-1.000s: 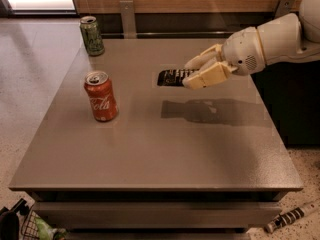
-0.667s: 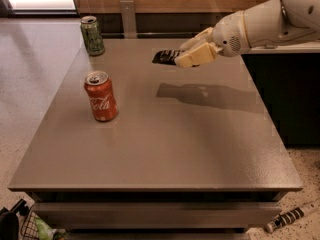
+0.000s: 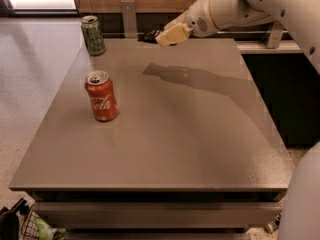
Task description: Move rxbar chocolate near green can
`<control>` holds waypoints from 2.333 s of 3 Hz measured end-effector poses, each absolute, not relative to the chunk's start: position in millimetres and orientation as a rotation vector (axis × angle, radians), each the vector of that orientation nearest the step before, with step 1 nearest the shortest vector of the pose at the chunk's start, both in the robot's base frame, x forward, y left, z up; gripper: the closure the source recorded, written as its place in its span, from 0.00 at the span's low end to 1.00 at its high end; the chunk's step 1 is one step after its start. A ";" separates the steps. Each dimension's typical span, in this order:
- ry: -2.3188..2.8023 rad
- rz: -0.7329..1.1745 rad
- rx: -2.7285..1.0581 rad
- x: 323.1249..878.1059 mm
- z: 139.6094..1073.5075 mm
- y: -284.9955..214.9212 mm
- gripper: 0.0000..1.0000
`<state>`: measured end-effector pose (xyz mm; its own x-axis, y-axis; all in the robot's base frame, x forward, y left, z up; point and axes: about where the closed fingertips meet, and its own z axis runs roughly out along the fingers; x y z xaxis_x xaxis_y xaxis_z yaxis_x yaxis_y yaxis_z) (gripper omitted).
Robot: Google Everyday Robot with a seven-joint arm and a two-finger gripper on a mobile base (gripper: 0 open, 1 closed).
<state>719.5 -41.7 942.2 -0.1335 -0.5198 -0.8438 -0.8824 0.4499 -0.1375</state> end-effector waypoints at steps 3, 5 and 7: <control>1.699 0.381 -1.082 779.4 943.5 14.3 1.00; 1.638 0.415 -1.118 770.3 901.3 86.0 1.00; 1.653 0.433 -1.129 763.9 878.4 97.3 0.84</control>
Offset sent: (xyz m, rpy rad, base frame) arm 0.0715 0.0448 0.0108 0.0575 -0.1795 -0.1445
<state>763.9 97.3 878.4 -0.0158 -0.4613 -0.8871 -0.8369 0.4916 -0.2408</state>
